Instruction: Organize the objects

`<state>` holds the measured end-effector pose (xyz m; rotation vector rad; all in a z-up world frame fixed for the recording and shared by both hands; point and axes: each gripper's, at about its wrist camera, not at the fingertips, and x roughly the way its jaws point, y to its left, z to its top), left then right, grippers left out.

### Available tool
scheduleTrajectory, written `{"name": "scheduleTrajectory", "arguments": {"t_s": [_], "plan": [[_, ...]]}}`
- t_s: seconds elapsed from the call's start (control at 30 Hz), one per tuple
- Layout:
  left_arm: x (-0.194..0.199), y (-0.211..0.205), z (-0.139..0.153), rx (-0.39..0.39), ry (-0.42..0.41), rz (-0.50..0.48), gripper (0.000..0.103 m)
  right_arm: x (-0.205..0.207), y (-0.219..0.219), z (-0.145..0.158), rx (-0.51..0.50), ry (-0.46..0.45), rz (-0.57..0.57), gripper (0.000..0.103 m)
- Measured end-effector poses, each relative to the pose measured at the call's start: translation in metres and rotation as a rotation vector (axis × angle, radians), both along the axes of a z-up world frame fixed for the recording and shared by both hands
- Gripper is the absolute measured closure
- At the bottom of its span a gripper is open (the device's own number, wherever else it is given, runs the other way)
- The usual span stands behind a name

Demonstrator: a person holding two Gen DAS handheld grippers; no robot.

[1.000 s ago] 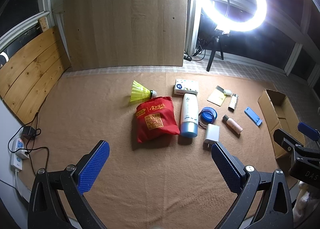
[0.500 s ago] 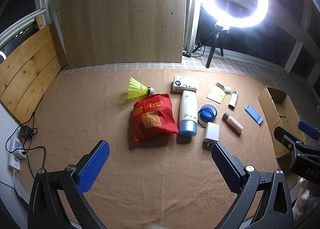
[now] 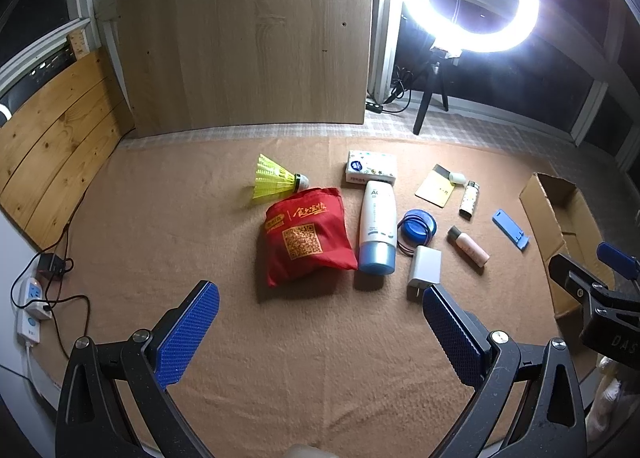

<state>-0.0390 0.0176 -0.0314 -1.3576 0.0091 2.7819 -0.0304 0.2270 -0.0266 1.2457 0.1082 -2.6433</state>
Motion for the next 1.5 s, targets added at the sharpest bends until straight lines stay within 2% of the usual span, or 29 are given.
{"name": "scheduleTrajectory", "arguments": {"t_s": [0.5,0.87,1.17,1.23,1.3,1.47,1.5], "plan": [[-0.004,0.001,-0.005,-0.006,-0.010,-0.003,0.000,-0.008,0.007,-0.006,-0.014,-0.031,0.001,0.001],[-0.013,0.006,-0.029,0.006,-0.053,-0.024,0.000,-0.019,0.016,-0.027,-0.080,-0.105,0.019,0.001],[-0.027,0.025,-0.047,0.020,-0.077,-0.099,0.001,-0.039,0.020,-0.051,-0.218,-0.228,0.058,0.001],[-0.032,0.030,-0.052,0.022,-0.087,-0.108,0.001,-0.044,0.022,-0.056,-0.238,-0.247,0.056,0.003],[-0.038,0.036,-0.058,0.029,-0.096,-0.126,0.004,-0.050,0.023,-0.061,-0.257,-0.269,0.061,0.013],[-0.053,0.056,-0.075,0.034,-0.127,-0.181,0.019,-0.066,0.024,-0.078,-0.314,-0.343,0.066,0.033],[-0.056,0.059,-0.079,0.040,-0.139,-0.189,0.024,-0.069,0.023,-0.081,-0.324,-0.356,0.070,0.037]]}}
